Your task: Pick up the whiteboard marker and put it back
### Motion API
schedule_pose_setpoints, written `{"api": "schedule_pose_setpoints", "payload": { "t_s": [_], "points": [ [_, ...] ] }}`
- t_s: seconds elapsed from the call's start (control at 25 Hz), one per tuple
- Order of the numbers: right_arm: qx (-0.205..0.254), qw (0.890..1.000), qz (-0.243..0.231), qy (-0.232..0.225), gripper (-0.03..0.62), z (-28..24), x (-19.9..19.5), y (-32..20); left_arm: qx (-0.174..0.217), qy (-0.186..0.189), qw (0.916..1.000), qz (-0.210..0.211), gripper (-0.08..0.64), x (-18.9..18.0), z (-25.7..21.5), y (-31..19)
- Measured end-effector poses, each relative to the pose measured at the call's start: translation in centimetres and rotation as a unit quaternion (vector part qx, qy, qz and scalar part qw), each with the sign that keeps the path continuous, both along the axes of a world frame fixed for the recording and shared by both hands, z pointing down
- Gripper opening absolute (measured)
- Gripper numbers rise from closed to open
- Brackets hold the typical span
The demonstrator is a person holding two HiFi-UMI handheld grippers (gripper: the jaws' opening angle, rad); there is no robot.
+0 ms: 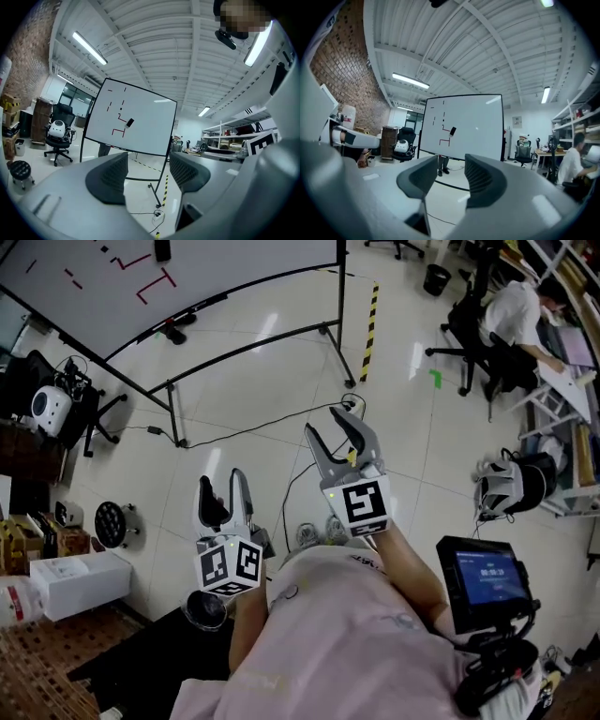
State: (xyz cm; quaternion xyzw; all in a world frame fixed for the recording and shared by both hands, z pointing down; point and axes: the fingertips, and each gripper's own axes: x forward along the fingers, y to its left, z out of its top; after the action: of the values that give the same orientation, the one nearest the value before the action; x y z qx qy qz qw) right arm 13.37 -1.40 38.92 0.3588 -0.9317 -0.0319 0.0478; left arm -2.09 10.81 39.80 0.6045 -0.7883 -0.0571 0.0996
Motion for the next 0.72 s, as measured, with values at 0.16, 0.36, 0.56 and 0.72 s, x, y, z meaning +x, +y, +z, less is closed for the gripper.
{"api": "schedule_pose_setpoints", "payload": {
  "t_s": [0.16, 0.36, 0.56, 0.72],
  "points": [
    [0.012, 1.000, 0.002, -0.010, 0.164, -1.3, -0.6, 0.4, 0.007, -0.007, 1.0000, -0.002, 0.270, -0.6, -1.1, 0.6],
    [0.005, 1.000, -0.005, -0.006, 0.163, -1.3, -2.1, 0.8, 0.006, -0.002, 0.9999, -0.009, 0.270, -1.9, -1.3, 1.4],
    [0.021, 0.999, 0.003, -0.027, 0.163, -2.4, -2.9, 1.2, 0.008, -0.003, 0.9998, -0.016, 0.270, -3.1, -1.8, 2.1],
    [0.036, 0.999, 0.002, -0.036, 0.134, -2.7, -3.1, 2.0, 0.007, -0.001, 0.9999, -0.011, 0.270, -3.6, -1.4, 2.6]
  ]
}}
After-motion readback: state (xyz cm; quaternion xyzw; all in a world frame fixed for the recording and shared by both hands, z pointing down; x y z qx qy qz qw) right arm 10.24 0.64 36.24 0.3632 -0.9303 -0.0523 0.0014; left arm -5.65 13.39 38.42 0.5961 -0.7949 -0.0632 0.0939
